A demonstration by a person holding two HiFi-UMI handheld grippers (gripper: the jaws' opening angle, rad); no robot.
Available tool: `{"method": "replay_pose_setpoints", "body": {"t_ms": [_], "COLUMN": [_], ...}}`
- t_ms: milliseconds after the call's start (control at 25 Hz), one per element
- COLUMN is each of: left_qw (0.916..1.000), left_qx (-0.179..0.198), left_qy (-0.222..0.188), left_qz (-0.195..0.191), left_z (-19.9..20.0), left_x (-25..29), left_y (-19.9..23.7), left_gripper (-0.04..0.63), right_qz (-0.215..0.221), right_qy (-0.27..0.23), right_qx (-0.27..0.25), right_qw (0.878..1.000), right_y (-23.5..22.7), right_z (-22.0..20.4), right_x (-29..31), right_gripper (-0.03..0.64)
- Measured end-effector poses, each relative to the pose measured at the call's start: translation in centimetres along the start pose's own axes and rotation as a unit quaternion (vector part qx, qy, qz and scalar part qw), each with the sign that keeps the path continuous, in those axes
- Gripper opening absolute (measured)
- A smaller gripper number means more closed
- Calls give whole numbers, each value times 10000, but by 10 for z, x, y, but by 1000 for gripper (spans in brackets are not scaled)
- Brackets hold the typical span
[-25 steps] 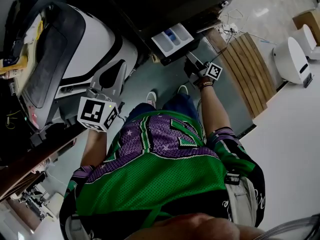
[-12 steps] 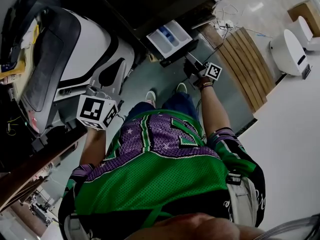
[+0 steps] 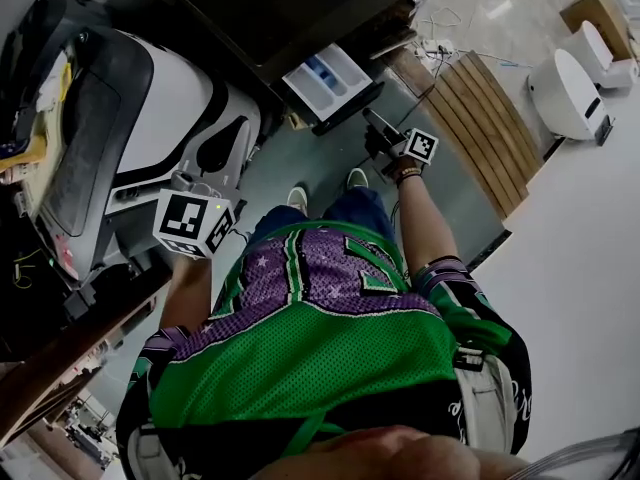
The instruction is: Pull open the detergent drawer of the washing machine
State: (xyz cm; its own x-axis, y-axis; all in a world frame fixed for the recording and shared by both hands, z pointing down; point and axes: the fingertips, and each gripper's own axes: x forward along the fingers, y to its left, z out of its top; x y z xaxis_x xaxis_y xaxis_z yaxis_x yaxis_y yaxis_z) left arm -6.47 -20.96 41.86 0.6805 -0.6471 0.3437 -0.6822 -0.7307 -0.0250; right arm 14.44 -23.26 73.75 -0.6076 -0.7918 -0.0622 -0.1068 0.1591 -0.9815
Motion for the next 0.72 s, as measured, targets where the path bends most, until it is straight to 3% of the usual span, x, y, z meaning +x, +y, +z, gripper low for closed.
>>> {"method": "replay_pose_setpoints", "body": {"t_ms": [360, 720], "left_qw": [9986, 9946], "left_qx": [-85, -95], "left_qy": [-255, -452], "left_qz": [-448, -925], "left_z": [3, -1], "left_x": [10, 5], "left_y": [-3, 12], "left_gripper": [14, 14], "right_qz": [-819, -1705], "right_qy": [-198, -601], "right_qx": [-521, -1175], "right_qw": [9951, 9765], "right_y": [7, 38], "right_z": [5, -9], "right_x": [-29, -47], "right_gripper": [186, 186]}}
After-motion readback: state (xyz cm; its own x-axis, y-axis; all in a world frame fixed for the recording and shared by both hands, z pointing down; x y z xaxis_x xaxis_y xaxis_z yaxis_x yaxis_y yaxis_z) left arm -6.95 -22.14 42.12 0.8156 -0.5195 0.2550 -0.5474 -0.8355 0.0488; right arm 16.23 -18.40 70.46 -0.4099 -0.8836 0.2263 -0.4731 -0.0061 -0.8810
